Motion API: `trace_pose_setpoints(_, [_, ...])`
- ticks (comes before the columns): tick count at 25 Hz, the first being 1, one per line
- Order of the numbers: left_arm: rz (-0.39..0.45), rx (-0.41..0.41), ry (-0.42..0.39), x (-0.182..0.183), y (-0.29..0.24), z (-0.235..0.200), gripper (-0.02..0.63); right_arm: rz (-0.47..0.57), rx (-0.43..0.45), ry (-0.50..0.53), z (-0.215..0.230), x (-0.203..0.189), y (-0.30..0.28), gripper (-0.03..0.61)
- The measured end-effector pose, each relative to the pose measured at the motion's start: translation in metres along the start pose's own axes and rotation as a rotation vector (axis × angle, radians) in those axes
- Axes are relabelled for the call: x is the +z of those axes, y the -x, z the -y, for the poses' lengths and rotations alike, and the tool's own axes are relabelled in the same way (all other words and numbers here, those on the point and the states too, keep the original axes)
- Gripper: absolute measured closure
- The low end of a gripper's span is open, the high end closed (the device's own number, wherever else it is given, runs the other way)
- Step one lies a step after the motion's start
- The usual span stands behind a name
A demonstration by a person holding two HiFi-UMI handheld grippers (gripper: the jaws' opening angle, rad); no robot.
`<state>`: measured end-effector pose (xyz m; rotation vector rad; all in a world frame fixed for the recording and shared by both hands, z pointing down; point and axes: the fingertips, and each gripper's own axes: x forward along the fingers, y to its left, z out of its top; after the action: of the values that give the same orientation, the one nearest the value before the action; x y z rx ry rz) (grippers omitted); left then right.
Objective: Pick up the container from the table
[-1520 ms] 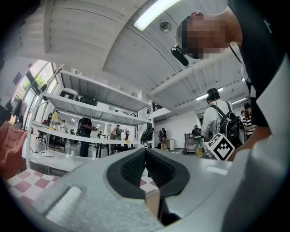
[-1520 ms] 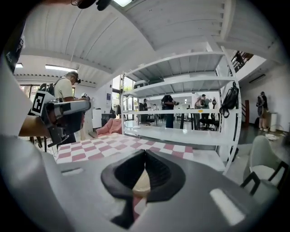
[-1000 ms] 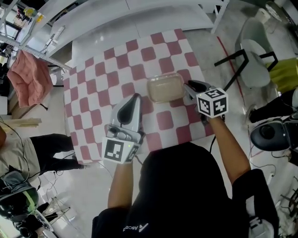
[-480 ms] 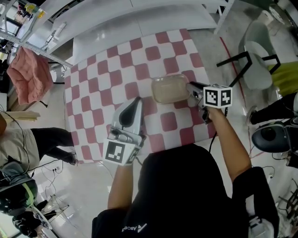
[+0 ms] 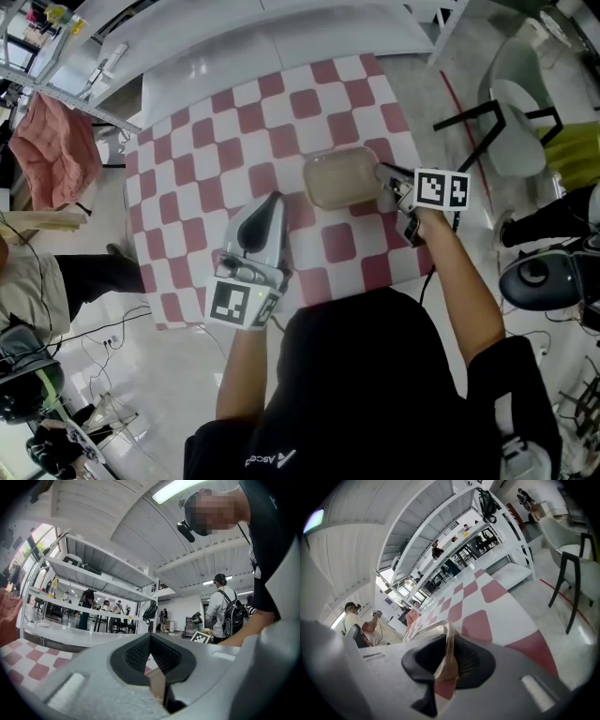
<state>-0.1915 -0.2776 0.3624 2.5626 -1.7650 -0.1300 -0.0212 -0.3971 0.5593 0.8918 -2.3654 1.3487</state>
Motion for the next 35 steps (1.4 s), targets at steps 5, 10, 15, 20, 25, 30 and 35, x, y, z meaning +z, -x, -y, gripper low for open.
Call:
trace_pose_setpoints(5, [0.002,-0.001,-0.003,0.002,0.001,0.003,0.603,0.037,-0.005,-0.084,-0.001,0.0,0.003,0.531])
trace_pose_setpoints(10, [0.001,-0.001,-0.007,0.004,0.005,0.004,0.603,0.097,0.009,-0.149,-0.008,0.012,0.017,0.531])
trace_pose_setpoints(15, [0.002,-0.004,-0.009,0.006,0.008,0.006,0.603,0.171,0.04,-0.166,-0.026,0.028,0.041,0.531])
trace_pose_setpoints(20, [0.003,-0.011,-0.012,0.011,0.009,0.011,0.603,0.234,0.096,-0.206,-0.046,0.037,0.068,0.531])
trace_pose_setpoints(25, [0.005,-0.025,-0.021,0.015,0.007,0.021,0.603,0.272,0.153,-0.251,-0.065,0.034,0.09,0.531])
trace_pose_setpoints(30, [0.003,-0.035,-0.03,0.014,0.006,0.027,0.603,0.277,0.112,-0.262,-0.057,0.029,0.103,0.531])
trace_pose_setpoints(35, [-0.003,-0.032,-0.021,0.013,0.006,0.029,0.604,0.264,0.095,-0.255,-0.051,0.029,0.105,0.531])
